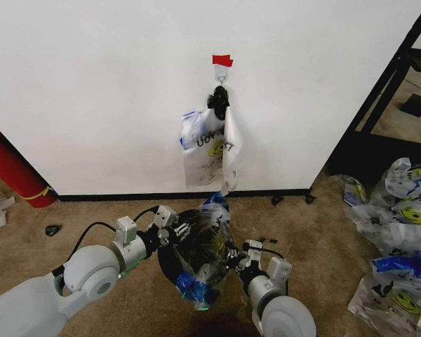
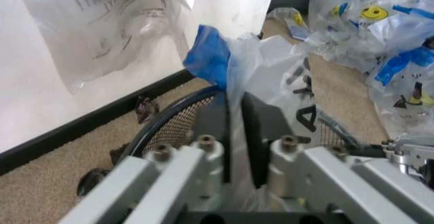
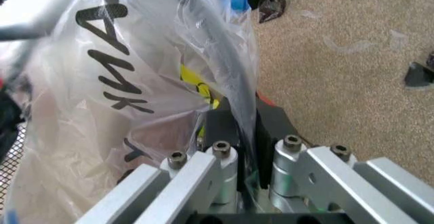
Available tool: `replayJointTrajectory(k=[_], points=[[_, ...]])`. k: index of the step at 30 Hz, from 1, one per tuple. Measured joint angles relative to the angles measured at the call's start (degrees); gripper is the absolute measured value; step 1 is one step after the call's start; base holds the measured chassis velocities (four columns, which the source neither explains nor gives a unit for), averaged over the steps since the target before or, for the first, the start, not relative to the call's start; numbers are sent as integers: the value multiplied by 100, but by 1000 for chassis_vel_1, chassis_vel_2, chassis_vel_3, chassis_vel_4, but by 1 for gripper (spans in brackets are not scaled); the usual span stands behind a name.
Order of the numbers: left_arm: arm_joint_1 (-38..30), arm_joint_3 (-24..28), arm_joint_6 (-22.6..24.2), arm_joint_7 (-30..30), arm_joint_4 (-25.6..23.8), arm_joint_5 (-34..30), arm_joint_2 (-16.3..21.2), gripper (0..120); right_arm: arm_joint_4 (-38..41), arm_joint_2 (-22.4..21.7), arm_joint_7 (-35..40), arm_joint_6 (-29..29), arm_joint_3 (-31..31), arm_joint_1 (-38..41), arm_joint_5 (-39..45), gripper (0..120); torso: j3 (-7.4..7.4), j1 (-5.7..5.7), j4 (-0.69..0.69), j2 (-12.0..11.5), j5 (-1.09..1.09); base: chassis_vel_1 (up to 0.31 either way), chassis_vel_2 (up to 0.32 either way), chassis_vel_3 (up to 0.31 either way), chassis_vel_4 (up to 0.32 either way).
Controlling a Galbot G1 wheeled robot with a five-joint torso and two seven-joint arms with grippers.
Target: Pick up the garbage bag from the wall and place it over the trash bin.
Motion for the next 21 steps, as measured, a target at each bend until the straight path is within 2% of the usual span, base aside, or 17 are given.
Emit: replayJointTrajectory(k=[1, 3, 7, 16, 21], points=[[-3, 1, 1, -14, 0, -9, -8, 2, 9, 1, 0, 0, 2, -12, -8, 1, 0, 0, 0, 0, 0, 0, 0, 0, 0], [4, -6, 1, -54, -2, -23, -22, 0, 18, 5, 0, 0, 5, -30, -20, 1, 0, 0, 0, 0, 0, 0, 0, 0, 0], [97, -131, 3, -116, -53, -41, -5, 0, 24, 2, 0, 4, 16, -57, -26, 1, 0, 0, 0, 0, 0, 0, 0, 0, 0], [434, -602, 24, -185, -162, -94, 347, 0, 83, -41, -97, 64, -1, -168, -117, 1, 0, 0, 1, 0, 0, 0, 0, 0, 0], [442, -690, 147, -215, -179, -137, 531, 0, 130, -141, -212, 167, 4, -243, -147, 1, 0, 0, 0, 0, 0, 0, 0, 0, 0]])
